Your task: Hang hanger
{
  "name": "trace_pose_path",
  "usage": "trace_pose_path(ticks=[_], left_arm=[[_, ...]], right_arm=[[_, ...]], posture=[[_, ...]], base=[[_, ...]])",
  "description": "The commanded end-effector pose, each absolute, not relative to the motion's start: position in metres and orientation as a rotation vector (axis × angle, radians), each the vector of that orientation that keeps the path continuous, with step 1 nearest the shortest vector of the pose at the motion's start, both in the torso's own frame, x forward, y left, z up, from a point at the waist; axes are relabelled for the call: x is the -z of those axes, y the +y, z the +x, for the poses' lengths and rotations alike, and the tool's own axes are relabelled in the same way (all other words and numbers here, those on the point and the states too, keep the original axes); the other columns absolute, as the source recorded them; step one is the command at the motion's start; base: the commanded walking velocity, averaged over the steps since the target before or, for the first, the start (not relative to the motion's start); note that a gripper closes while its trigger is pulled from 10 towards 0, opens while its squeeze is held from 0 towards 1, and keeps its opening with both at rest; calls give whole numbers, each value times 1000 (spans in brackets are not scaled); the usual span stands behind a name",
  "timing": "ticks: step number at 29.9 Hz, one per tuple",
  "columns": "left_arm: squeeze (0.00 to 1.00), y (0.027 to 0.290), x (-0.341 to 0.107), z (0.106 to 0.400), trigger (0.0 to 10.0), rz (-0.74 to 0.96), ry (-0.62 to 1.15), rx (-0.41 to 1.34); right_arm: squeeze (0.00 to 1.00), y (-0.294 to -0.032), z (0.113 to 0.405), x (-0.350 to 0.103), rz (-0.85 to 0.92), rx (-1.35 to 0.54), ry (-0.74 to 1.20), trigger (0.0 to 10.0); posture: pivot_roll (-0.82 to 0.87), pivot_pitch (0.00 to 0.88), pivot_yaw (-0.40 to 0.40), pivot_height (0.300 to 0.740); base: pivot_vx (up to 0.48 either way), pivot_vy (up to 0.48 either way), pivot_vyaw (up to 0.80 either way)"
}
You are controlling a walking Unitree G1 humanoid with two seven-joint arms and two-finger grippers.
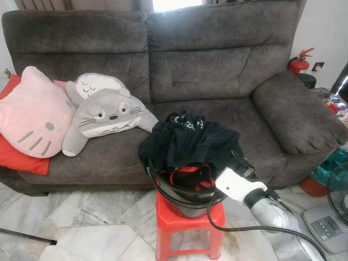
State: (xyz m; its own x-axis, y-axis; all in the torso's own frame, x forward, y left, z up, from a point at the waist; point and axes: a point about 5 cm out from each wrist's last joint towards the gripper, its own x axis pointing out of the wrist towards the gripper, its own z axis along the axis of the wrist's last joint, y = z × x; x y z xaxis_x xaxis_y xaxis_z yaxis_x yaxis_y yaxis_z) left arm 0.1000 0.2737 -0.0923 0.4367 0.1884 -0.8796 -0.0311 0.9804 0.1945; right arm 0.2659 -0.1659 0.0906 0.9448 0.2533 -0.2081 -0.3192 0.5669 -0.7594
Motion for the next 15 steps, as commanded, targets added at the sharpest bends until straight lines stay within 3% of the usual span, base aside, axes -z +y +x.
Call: trace_pose_path(ticks=[1,15], left_arm=[[0,276,93,96,10000,173,1127,-136],[0,275,93,96,10000,176,1128,-135]], right_arm=[[0,-162,269,-93,-891,-354,59,10000],[0,-161,268,-84,-865,-391,97,10000]], posture=[[-87,0,47,716],[-86,0,48,716]], base=[[0,0,0],[0,0,0]])
